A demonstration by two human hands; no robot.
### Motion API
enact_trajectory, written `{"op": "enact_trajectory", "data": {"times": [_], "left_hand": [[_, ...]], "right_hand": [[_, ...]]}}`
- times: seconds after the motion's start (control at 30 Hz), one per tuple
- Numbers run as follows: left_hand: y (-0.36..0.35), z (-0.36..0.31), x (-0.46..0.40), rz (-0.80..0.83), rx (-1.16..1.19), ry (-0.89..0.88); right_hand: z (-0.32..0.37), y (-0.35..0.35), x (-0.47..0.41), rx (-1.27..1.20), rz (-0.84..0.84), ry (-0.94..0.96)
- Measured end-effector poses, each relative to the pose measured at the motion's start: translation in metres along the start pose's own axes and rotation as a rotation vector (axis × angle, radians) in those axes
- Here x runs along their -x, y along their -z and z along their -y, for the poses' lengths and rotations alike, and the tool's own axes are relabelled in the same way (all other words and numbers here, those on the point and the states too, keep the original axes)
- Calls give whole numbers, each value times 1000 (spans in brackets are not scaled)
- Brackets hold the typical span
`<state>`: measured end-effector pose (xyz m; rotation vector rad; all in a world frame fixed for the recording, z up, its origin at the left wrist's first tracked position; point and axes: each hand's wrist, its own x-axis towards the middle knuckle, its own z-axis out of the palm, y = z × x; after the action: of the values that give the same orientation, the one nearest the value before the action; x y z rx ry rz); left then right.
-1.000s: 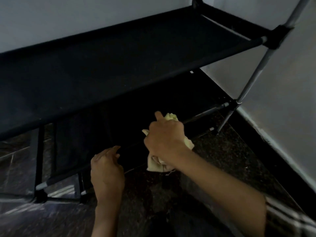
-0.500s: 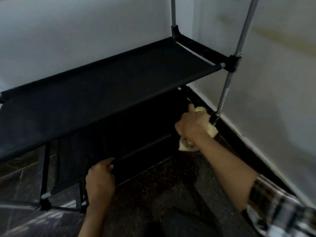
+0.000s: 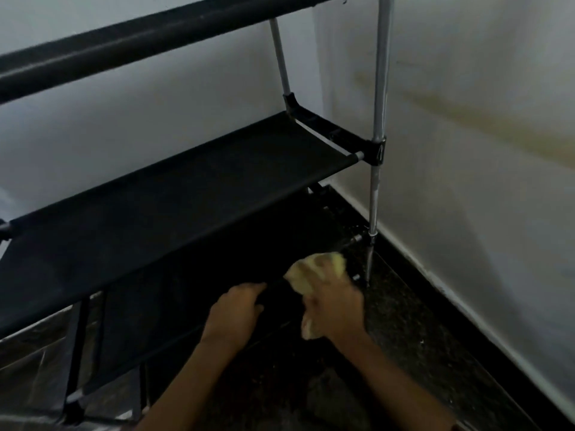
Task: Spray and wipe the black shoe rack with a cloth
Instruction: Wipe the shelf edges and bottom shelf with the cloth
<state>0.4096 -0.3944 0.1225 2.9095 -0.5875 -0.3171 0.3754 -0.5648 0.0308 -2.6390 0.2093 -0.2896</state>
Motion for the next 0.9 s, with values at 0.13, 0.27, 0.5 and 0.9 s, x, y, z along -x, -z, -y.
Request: {"op": "enact_trajectory", "data": {"times": [0.13, 0.27, 0.5, 0.9], "left_hand": [[-11, -4, -11, -80, -68, -59], [-11, 0, -22, -174, -62, -19], [-14, 5, -24, -177, 9, -16], [-17, 6, -27, -142, -53, -25]], "right_hand": [[-39, 8, -8, -244, -215, -224], [10, -27, 17, -514, -203, -107], [31, -46, 24, -758, -200, -166], [44, -27, 24, -684, -209, -136]]}}
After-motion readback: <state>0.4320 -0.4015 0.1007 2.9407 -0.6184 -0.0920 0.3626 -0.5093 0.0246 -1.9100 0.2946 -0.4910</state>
